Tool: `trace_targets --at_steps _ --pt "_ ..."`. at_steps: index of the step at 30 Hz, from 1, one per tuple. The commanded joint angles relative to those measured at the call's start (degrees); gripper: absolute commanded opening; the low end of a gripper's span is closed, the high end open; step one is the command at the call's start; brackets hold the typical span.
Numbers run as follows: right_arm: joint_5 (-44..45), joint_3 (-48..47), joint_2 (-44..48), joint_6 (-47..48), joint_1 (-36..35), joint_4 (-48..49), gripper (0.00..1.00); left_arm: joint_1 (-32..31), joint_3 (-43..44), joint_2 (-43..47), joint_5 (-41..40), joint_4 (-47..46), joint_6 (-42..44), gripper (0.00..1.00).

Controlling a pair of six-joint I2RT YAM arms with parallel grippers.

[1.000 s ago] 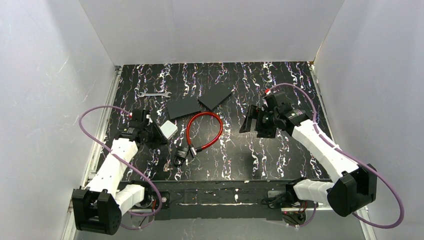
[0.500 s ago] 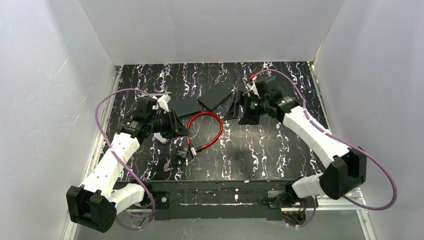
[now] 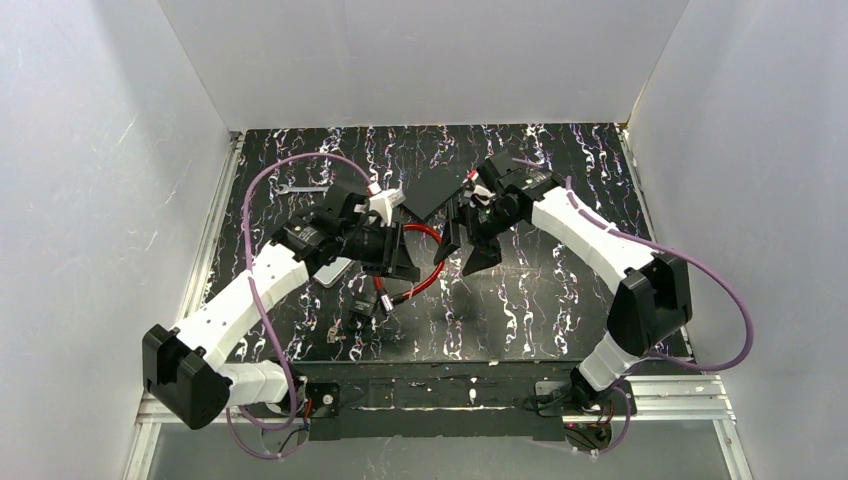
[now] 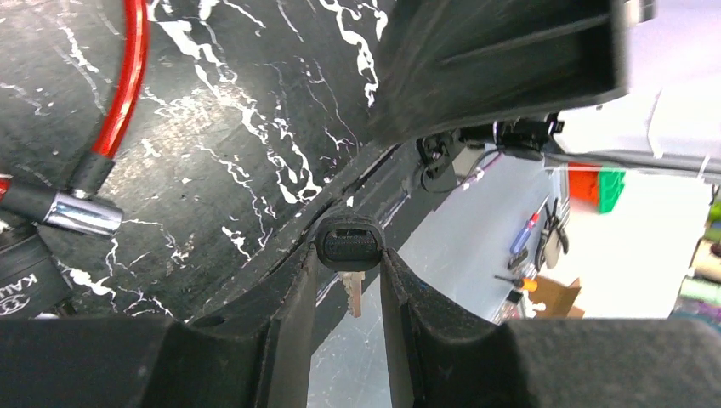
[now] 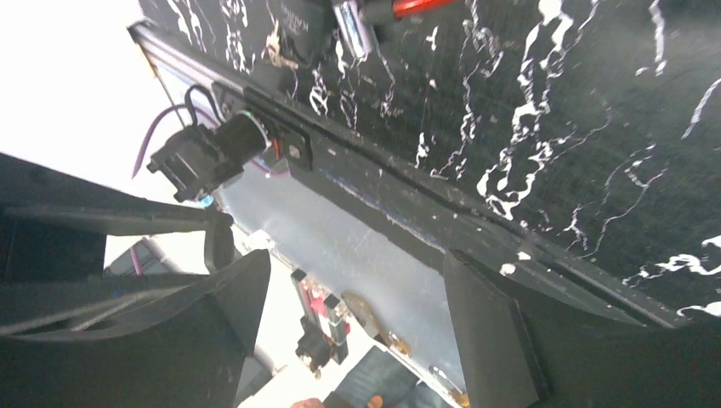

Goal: Unlock with the key

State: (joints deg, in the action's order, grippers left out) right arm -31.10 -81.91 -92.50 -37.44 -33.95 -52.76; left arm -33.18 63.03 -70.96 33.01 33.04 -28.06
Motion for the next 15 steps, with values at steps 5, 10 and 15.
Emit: trace_targets --at_steps 5,10,15 --pt "-7.6 -0.7 0.8 -2.4 -2.0 -0.1 0.79 -5.9 6.7 -2.9 -1.7 3.0 3.9 0.20" --pt "-9.2 0.0 1.6 -4.6 -2.0 2.4 0.77 -7.7 7.4 -3.6 -2.6 3.3 4.2 0.19" --pt "-9.4 0.4 2.3 -5.0 -1.9 3.3 0.75 -8.4 7.4 -3.5 -3.4 3.5 4.3 0.19"
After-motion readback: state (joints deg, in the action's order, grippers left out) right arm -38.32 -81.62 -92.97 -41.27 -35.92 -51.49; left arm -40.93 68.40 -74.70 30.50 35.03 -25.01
